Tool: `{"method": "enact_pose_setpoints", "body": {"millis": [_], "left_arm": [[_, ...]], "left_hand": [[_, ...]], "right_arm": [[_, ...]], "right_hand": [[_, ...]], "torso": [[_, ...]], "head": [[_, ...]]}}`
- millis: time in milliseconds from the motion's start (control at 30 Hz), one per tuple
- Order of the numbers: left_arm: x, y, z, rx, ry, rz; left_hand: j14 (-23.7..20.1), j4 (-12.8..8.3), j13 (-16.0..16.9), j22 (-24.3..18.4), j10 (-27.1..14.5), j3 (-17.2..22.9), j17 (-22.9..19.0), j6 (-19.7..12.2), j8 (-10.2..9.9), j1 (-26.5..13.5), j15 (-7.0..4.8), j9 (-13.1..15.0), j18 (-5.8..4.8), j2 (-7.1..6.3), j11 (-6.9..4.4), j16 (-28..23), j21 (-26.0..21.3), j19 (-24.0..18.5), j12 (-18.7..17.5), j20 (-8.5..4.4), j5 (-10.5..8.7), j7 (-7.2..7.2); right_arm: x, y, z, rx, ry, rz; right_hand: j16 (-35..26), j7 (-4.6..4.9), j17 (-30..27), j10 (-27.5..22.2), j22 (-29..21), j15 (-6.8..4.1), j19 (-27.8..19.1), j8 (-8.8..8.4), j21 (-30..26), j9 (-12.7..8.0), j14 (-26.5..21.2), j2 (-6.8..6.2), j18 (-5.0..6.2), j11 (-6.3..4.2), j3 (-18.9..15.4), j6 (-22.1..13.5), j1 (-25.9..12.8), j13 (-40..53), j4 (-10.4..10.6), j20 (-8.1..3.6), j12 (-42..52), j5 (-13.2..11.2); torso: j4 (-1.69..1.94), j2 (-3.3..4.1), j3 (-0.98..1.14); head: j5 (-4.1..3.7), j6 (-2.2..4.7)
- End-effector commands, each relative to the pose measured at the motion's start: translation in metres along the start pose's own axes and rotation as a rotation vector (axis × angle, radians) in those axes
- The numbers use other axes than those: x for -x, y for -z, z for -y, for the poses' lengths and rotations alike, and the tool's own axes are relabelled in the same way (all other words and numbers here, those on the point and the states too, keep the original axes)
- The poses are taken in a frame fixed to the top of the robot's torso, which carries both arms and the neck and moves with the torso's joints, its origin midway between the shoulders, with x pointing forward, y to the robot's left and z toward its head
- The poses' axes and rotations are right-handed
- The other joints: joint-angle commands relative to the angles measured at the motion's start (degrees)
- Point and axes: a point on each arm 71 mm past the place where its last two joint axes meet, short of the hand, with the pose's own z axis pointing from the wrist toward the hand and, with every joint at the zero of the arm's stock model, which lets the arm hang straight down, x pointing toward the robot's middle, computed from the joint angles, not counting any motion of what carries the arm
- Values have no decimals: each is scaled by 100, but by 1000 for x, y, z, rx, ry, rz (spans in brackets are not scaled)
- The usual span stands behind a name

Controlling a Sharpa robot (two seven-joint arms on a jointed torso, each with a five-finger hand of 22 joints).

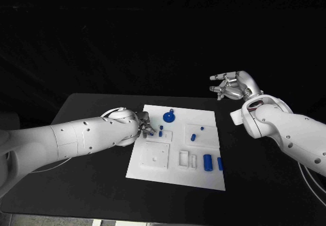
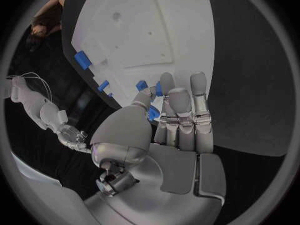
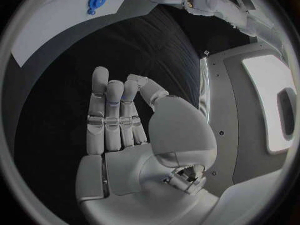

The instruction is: Assemble the parts on the task board

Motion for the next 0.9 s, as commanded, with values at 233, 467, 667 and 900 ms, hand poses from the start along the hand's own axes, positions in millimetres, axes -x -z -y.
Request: {"method": "enact_pose_setpoints", "body": {"millis": [233,467,667,900], "left_arm": [[-6,-1,2,2,-19,-27],[-7,-2,5,-4,-20,-27],[-8,-3,6,-4,-23,-30],[-9,-4,8,-3,-36,-49]], "left_hand": [[29,-639,4,89,25,653,14,142,36,27,-30,-3,24,4,-17,-22,6,53,-30,5,36,-172],[30,-622,8,87,23,619,19,139,50,5,-31,3,20,7,-19,-22,1,56,-25,5,-22,-180],[27,-614,12,84,19,593,21,129,56,2,-31,7,17,9,-17,-23,-6,58,-21,6,-35,-179],[21,-546,23,81,3,482,26,119,85,-9,-28,27,7,-8,-18,-24,-28,60,-5,8,-111,-195]], "right_arm": [[-2,0,-1,8,2,-18],[-2,0,-1,8,1,-19],[-3,0,-1,8,1,-19],[-3,0,-1,7,1,-19]], "right_hand": [[24,40,-8,-60,45,-7,47,-35,-58,-9,-24,-31,104,-28,3,81,-31,-4,-1,-14,22,26],[24,40,-8,-60,45,-7,47,-35,-58,-9,-24,-31,104,-28,3,81,-31,-4,-1,-14,22,26],[24,40,-8,-60,45,-7,47,-35,-58,-9,-24,-31,104,-28,3,81,-31,-4,-1,-14,22,26],[24,41,-8,-61,60,-6,56,-35,-84,-8,-24,-25,103,-27,1,79,-38,-4,4,-13,22,29]], "torso": [[-7,4,3],[-5,2,6],[-6,-1,5],[-5,1,4]], "head": [[-4,-6],[-13,-9],[-16,-8],[-27,-19]]}}
